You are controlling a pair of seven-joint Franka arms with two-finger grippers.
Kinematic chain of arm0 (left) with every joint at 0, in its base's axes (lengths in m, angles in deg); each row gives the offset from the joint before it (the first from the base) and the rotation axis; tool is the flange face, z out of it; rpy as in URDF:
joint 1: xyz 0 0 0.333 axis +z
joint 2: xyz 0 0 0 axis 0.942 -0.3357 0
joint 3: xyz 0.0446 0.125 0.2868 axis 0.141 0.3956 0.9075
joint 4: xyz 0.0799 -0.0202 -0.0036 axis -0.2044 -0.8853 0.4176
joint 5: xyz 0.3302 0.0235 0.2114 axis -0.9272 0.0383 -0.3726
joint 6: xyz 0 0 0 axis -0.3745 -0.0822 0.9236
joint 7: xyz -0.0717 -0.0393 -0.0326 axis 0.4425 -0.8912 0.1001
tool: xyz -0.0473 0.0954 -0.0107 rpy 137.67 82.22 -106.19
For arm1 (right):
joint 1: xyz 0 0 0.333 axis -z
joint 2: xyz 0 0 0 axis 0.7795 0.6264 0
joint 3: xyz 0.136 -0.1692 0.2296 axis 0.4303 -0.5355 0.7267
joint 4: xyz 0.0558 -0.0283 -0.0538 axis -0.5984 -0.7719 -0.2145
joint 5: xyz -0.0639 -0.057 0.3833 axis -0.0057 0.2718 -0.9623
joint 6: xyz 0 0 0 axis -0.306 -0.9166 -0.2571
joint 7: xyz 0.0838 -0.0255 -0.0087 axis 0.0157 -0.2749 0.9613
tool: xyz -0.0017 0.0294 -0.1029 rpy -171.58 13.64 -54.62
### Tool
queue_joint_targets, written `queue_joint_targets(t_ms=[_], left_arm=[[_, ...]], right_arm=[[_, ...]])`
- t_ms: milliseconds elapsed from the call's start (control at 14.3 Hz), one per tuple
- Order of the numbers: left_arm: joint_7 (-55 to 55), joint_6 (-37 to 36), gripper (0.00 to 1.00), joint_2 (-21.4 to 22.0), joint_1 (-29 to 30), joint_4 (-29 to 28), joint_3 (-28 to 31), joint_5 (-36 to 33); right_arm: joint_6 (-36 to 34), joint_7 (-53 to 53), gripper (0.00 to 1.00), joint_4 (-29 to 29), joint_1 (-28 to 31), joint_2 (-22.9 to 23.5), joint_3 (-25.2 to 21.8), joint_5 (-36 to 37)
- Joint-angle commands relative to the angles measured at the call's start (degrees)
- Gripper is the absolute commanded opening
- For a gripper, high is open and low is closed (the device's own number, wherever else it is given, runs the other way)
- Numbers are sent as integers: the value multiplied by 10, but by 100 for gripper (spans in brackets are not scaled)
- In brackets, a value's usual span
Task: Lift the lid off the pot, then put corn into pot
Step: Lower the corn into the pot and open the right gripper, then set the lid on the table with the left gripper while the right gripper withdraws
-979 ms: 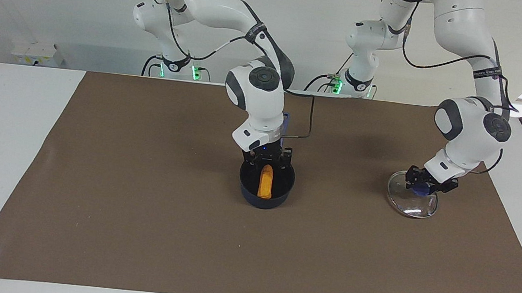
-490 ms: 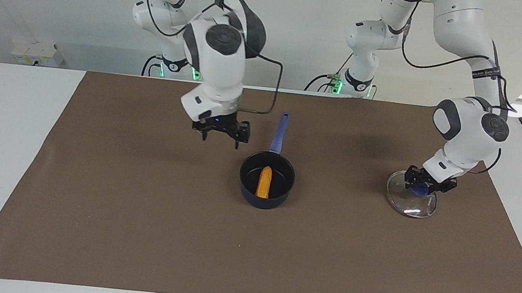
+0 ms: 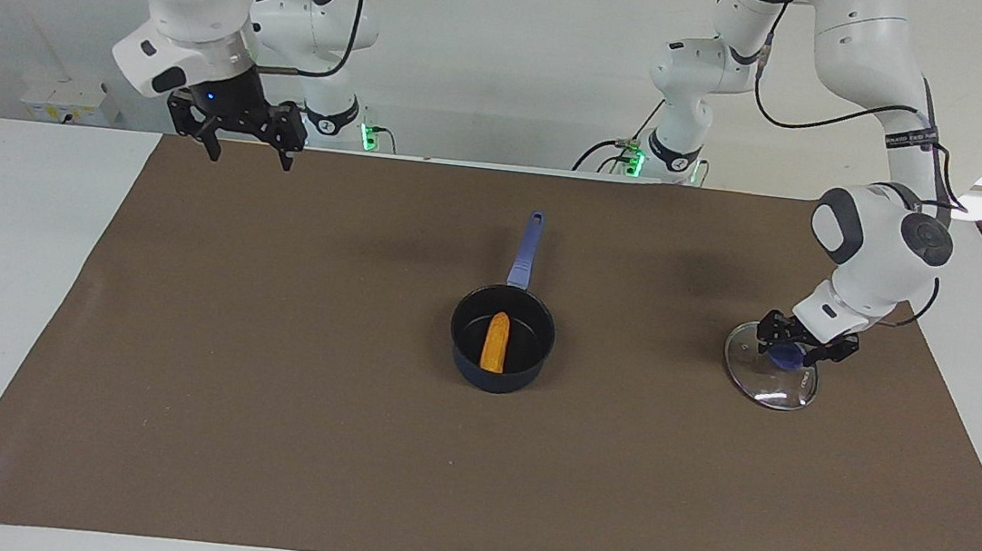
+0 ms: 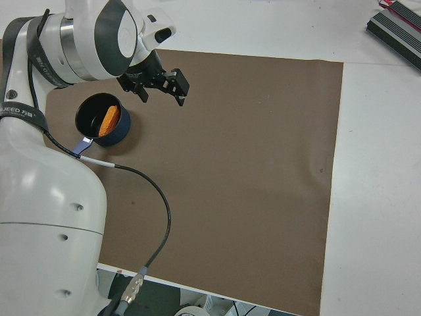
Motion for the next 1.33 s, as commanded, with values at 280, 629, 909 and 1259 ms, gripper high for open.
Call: queue_joint_targets(t_ms=[280, 629, 909, 1259], left_arm=[[-8, -17, 100, 19, 5, 20, -4, -2], [98, -180, 100, 18, -27, 184, -5, -5], [175, -288, 100, 64, -48, 233, -10, -7], [212, -394, 100, 145, -68, 215, -12, -7]], right_arm=[[27, 14, 100, -31, 55, -6, 7, 4], [19, 16, 100, -8, 89, 23, 19, -1], [9, 16, 100, -5, 90, 20, 19, -9], [10, 14, 100, -13, 88, 13, 15, -9]])
